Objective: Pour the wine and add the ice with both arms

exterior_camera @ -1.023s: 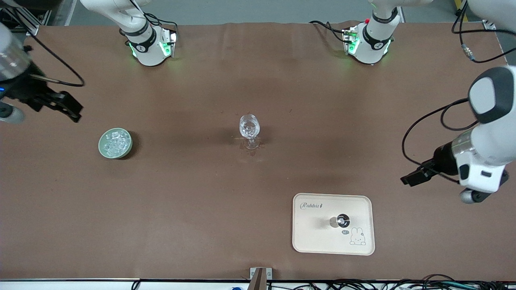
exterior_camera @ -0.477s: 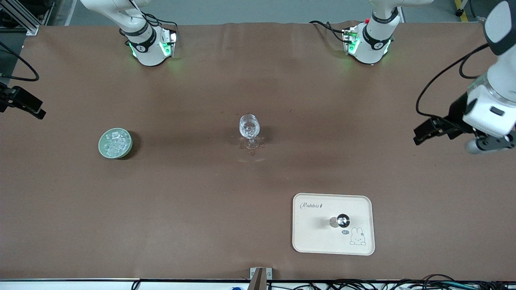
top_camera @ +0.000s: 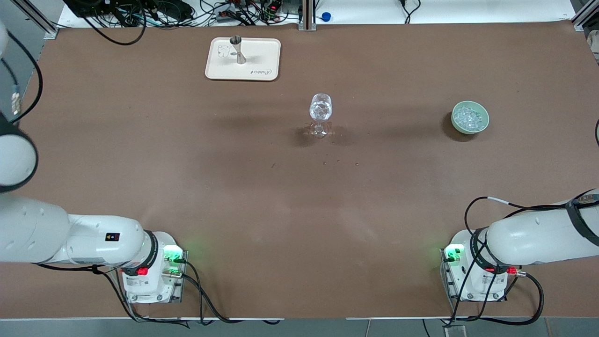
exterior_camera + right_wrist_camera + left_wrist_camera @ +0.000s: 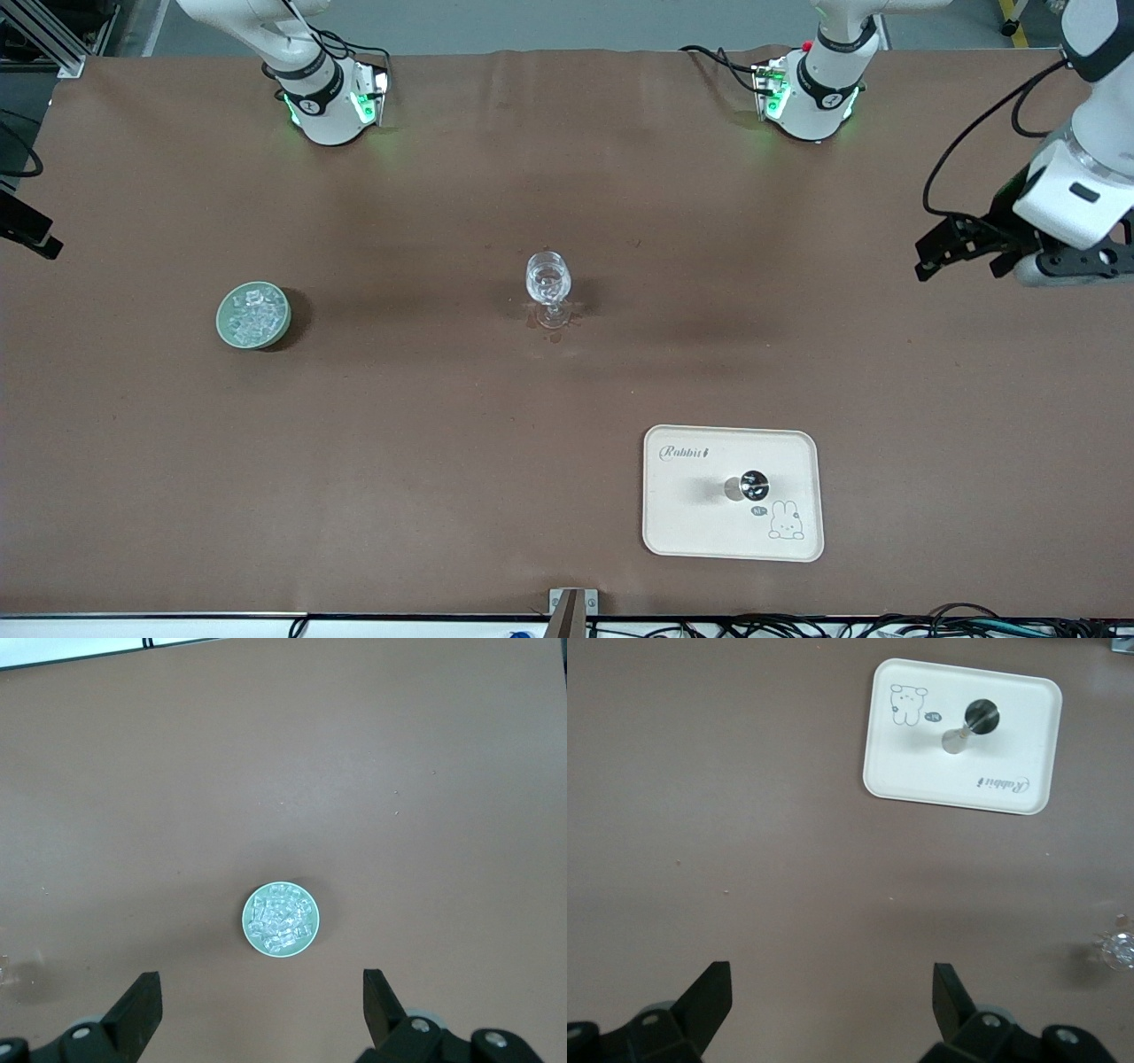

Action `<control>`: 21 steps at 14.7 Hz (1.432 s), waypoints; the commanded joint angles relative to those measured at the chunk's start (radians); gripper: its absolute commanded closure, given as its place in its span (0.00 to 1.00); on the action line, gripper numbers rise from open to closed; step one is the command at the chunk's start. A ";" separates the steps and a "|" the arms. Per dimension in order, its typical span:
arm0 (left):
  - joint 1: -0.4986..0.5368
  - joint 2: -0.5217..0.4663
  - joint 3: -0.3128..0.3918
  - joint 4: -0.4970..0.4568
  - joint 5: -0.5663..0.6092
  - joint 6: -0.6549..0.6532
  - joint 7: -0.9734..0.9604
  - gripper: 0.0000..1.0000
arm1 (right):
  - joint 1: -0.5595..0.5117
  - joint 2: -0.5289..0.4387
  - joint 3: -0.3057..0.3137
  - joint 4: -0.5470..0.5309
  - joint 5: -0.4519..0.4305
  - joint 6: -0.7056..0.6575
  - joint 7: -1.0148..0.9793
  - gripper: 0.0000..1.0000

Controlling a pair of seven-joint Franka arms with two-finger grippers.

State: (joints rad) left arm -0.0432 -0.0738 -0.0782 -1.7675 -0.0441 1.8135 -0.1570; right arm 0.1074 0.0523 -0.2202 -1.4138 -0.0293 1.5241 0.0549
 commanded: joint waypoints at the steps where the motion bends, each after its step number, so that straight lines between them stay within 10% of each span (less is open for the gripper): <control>1: -0.013 -0.034 -0.003 -0.024 -0.019 0.021 0.005 0.00 | -0.060 -0.020 0.024 -0.036 0.029 0.016 -0.015 0.00; 12: -0.026 0.100 -0.011 0.197 0.012 -0.167 0.113 0.00 | -0.083 -0.022 0.068 -0.036 0.028 0.016 -0.015 0.00; 21: -0.021 0.089 -0.018 0.188 0.058 -0.166 0.034 0.00 | -0.075 -0.022 0.064 -0.036 0.028 0.014 -0.015 0.00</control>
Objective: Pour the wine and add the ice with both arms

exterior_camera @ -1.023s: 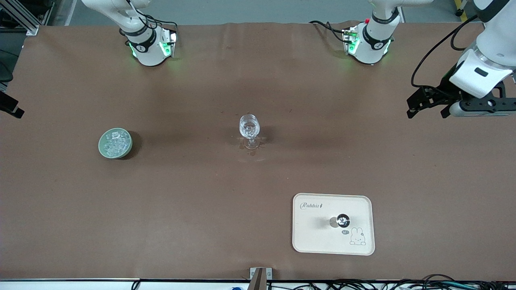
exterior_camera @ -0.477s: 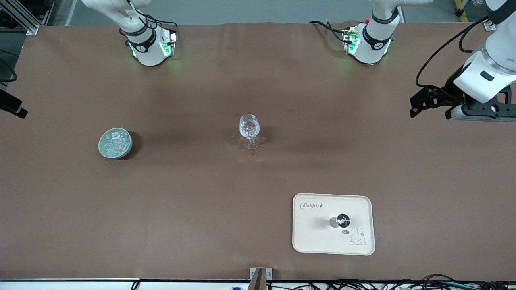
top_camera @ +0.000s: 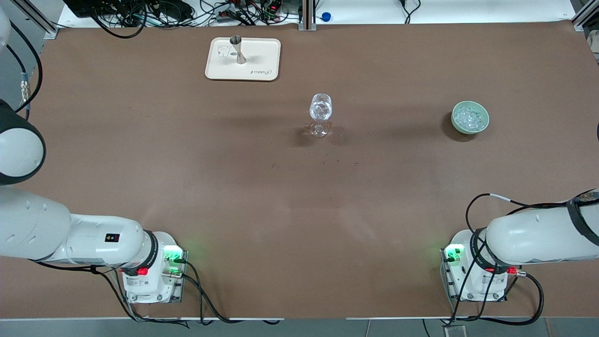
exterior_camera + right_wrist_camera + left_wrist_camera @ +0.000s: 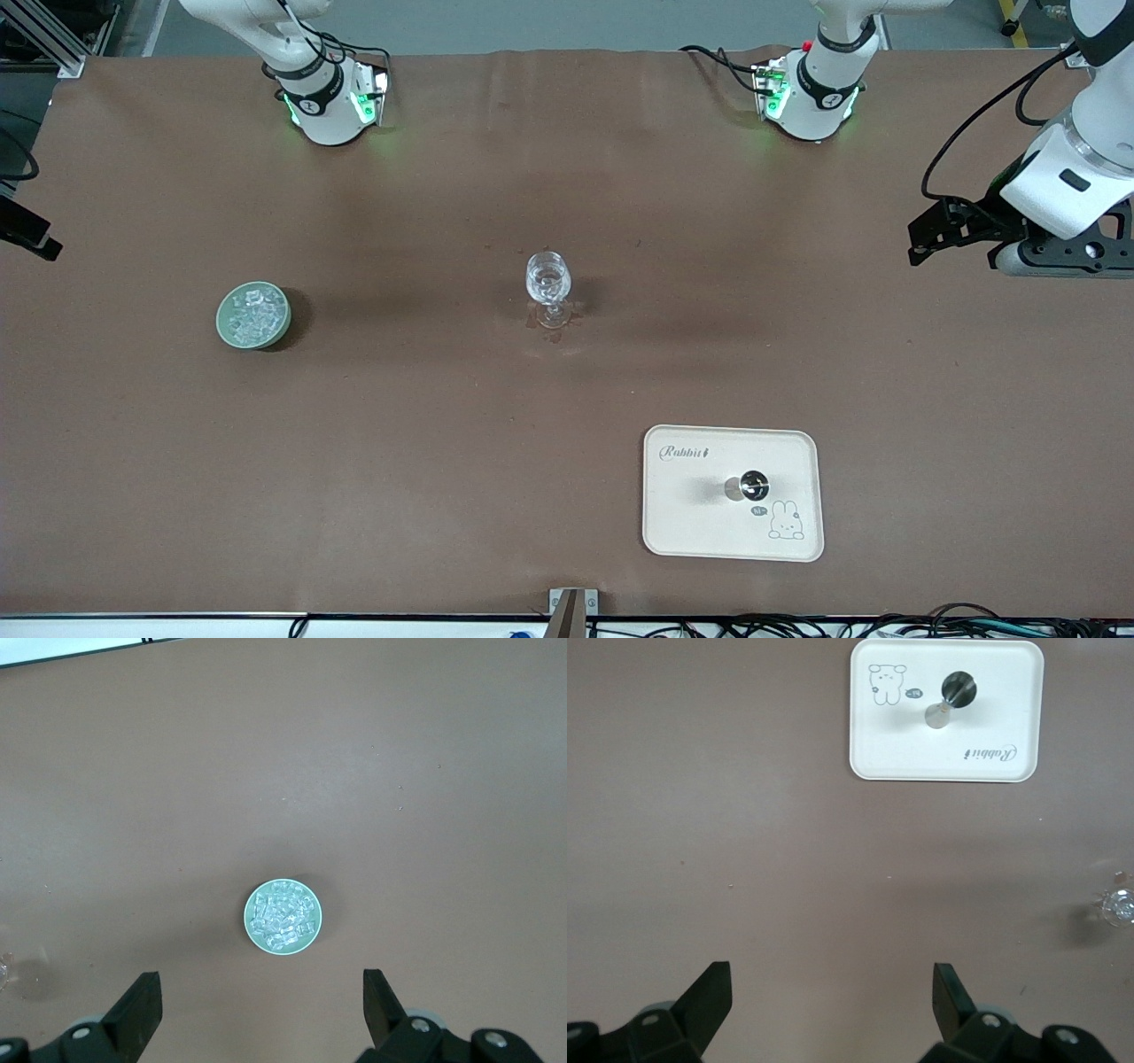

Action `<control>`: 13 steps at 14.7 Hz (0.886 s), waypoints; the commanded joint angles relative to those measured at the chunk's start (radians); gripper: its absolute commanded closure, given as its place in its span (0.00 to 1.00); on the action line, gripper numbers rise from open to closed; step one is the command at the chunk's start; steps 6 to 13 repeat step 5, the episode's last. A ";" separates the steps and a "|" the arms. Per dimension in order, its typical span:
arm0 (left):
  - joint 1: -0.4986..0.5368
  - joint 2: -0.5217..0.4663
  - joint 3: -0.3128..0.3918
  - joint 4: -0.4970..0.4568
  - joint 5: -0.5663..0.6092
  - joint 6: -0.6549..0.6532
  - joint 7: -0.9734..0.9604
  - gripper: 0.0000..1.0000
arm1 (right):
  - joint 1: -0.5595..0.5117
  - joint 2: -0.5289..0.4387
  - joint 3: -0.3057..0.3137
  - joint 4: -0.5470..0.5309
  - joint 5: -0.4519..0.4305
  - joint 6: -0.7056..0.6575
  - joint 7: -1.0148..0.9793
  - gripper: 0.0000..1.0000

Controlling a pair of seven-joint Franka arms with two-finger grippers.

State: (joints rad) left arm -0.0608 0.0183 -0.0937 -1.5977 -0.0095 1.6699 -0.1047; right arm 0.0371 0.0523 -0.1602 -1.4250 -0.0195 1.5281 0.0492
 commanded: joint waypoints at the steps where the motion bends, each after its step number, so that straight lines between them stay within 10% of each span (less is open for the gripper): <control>1: -0.004 -0.003 -0.003 0.018 0.023 -0.022 -0.019 0.00 | -0.003 -0.022 0.004 -0.025 0.016 0.010 -0.009 0.00; 13: -0.002 -0.001 -0.006 0.019 0.019 -0.022 -0.024 0.00 | -0.002 -0.022 0.004 -0.025 0.018 0.009 -0.009 0.00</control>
